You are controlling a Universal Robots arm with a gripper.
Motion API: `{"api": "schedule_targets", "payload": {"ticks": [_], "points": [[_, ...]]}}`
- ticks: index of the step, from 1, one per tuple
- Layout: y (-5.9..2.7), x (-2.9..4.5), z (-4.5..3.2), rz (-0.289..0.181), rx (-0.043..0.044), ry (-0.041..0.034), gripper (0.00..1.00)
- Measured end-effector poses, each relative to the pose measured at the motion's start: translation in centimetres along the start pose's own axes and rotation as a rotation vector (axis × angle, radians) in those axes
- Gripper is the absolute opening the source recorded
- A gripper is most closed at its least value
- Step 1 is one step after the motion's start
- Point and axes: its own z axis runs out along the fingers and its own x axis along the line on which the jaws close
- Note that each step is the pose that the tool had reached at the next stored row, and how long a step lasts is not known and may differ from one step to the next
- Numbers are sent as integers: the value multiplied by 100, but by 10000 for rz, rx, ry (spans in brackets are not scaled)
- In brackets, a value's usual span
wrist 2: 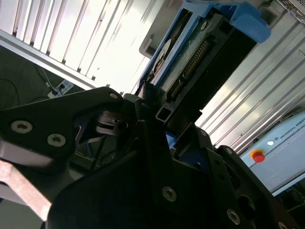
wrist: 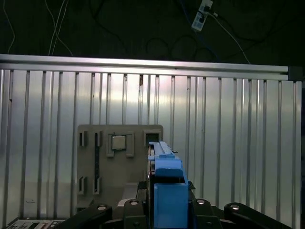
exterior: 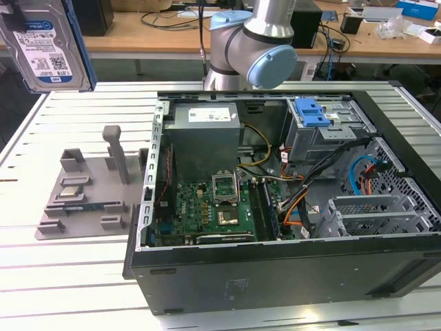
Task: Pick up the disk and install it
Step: 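Pick up the disk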
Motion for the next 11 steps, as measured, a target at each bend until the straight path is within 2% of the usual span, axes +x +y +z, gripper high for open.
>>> {"api": "schedule_targets", "payload": {"ticks": [4,10,11], "points": [[3,-2,-67,-1,0,0,37],[10,-6,-231,0,0,0,37],[10,-6,-233,-1,1,-1,37]]}}
